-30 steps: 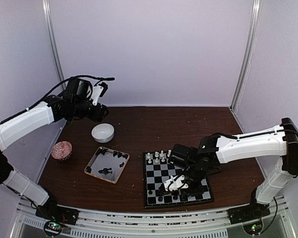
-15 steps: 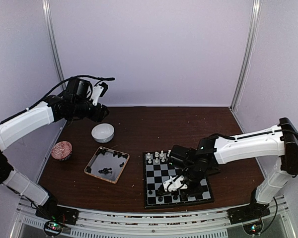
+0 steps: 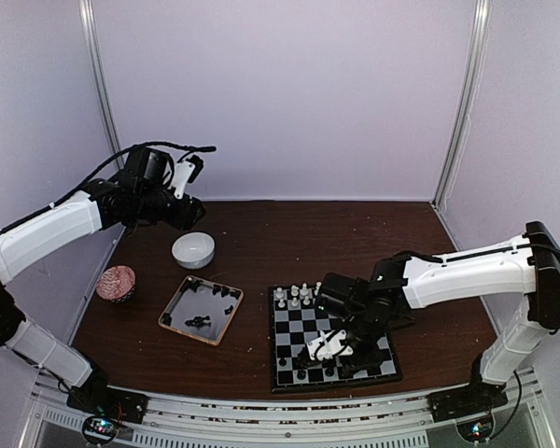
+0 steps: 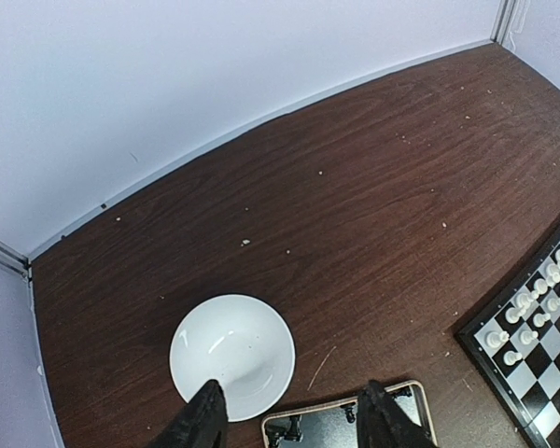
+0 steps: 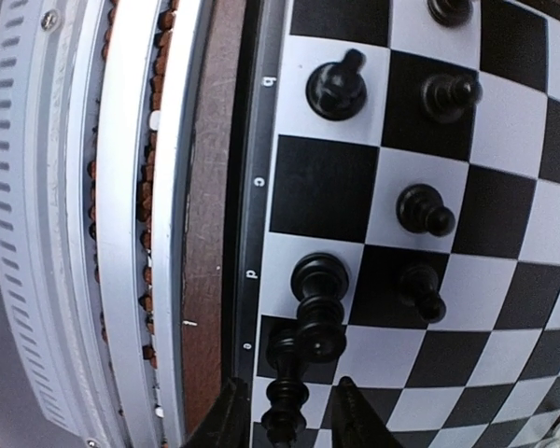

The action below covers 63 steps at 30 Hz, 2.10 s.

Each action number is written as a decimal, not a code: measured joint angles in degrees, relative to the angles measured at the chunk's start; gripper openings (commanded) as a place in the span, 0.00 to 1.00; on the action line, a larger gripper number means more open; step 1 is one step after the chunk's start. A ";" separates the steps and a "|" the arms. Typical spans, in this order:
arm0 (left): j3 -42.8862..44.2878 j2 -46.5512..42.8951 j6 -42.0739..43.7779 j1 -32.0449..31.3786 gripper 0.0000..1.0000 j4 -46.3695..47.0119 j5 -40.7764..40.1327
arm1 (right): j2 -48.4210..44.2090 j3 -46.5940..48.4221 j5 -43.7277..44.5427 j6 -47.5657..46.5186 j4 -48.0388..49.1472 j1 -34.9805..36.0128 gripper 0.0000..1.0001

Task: Set up the chess pieces on the board
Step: Place the queen at d8, then pick up the chess pile from the storage box.

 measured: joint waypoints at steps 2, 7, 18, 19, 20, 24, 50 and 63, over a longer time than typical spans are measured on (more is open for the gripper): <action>0.00 0.04 0.00 0.00 0.48 -0.02 0.00 | -0.48 0.55 0.07 -0.20 -1.14 0.00 0.42; 0.00 0.09 0.02 0.00 0.49 -0.09 -0.07 | -4.59 3.52 -0.59 -1.31 -4.74 -0.15 0.45; 4.28 1.88 -4.48 0.00 0.47 -11.28 -0.85 | -13.62 7.50 -7.23 0.26 -5.16 -19.28 0.45; 4.09 1.86 -5.40 0.00 0.47 -12.66 -0.39 | -13.62 7.21 -8.41 0.85 -3.52 -22.67 0.45; 3.65 1.75 -6.14 0.00 0.46 -13.49 0.17 | -13.62 6.88 -9.27 1.64 -2.25 -24.90 0.44; -1.77 -0.11 -9.29 0.00 0.42 -16.46 3.41 | -12.94 4.76 -14.36 4.85 3.78 -35.01 0.44; -15.23 11.74 -6.01 -7.26 0.43 -22.49 5.97 | -12.79 1.51 -20.41 6.32 9.68 -39.71 0.44; -13.86 18.10 -2.08 -7.26 0.39 -19.98 3.43 | -12.79 1.25 -21.66 6.16 9.57 -39.74 0.43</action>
